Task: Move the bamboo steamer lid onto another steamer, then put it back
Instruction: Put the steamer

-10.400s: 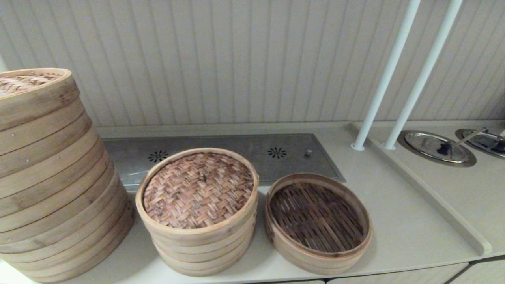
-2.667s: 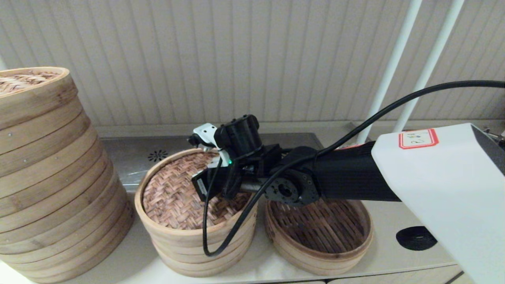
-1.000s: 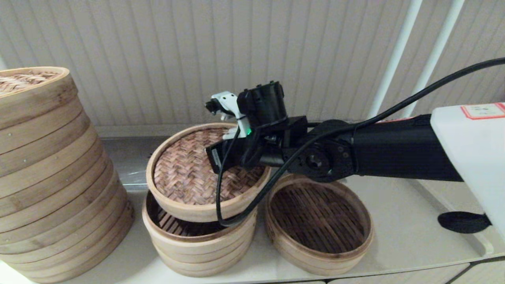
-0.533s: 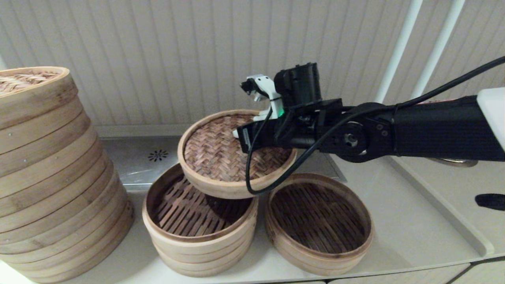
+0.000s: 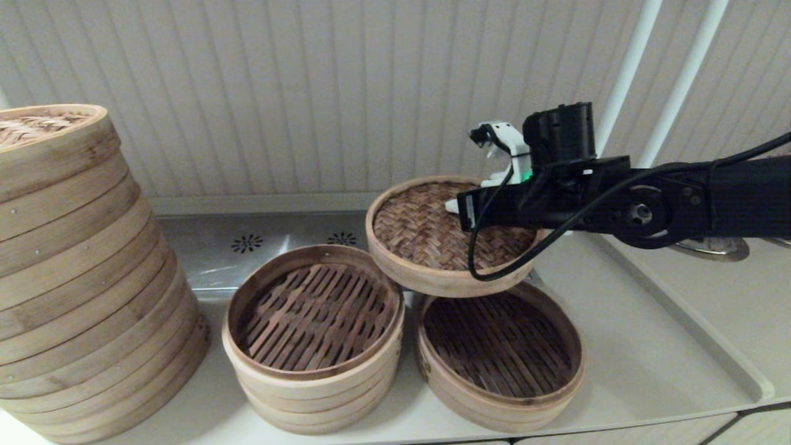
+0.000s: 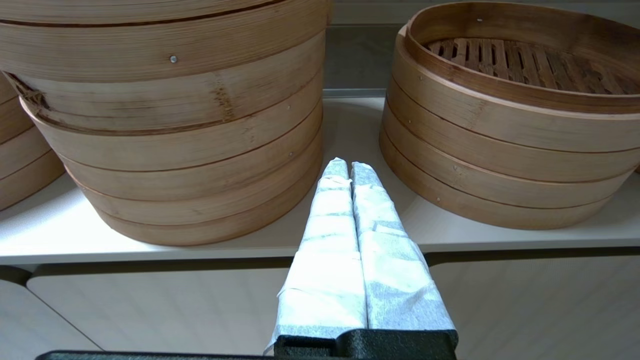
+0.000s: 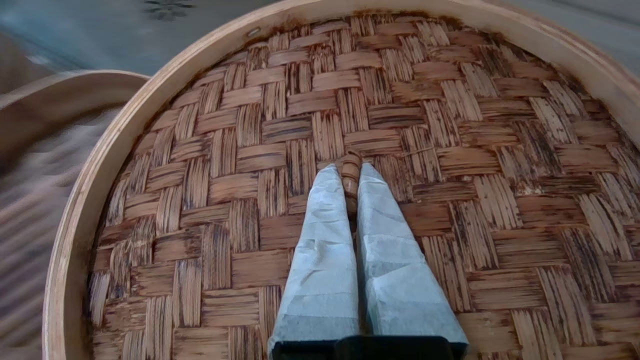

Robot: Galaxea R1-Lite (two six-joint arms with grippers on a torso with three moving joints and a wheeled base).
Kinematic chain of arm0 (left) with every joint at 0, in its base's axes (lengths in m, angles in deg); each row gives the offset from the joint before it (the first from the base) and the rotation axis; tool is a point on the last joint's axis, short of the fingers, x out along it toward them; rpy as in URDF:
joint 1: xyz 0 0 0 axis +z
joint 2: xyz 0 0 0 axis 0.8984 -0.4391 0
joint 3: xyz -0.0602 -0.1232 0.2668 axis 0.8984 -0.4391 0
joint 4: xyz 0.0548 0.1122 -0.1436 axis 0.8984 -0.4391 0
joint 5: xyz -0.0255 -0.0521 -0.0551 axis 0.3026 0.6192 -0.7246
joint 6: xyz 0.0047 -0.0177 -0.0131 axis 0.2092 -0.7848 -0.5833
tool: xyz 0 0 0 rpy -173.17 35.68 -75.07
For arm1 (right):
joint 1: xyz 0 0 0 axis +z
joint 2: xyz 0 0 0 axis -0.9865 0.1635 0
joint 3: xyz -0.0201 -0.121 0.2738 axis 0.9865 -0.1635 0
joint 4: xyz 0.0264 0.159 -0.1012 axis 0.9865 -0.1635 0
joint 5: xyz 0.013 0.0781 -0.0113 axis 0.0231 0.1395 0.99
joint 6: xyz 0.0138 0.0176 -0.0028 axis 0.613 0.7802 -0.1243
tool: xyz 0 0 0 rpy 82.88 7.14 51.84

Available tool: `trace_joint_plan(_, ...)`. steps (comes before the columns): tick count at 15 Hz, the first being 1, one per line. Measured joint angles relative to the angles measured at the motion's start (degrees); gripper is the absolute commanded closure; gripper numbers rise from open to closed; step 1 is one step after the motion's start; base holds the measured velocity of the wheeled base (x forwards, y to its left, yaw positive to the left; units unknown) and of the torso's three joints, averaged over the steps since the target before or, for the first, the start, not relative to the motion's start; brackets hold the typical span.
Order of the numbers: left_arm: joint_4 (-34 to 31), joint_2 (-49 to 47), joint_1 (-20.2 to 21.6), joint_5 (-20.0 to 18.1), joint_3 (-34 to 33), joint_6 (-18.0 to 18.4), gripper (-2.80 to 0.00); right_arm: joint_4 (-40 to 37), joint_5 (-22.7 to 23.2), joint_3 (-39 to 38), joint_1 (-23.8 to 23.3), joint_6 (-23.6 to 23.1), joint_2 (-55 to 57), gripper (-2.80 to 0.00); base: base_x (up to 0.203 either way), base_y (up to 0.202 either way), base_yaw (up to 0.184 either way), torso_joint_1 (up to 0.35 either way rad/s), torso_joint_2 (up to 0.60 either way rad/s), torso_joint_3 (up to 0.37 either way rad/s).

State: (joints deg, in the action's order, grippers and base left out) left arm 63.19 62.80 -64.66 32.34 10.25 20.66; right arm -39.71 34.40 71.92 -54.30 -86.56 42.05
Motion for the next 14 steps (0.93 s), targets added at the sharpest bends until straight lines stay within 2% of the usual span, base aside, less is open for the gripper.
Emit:
trace_joint_plan(6,0.0,0.0,0.0,0.0,0.0,0.0,0.00,5.3,3.7,-13.9,-7.3,0.0,-6.8,0.00,0.000,0.000,0.000,0.000,0.00,0.000)
trace_joint_plan(14,0.0,0.0,0.0,0.0,0.0,0.0,0.00,16.7,5.0,-27.2,-9.8,0.7,-8.7,0.00,0.000,0.000,0.000,0.000,0.00,0.000)
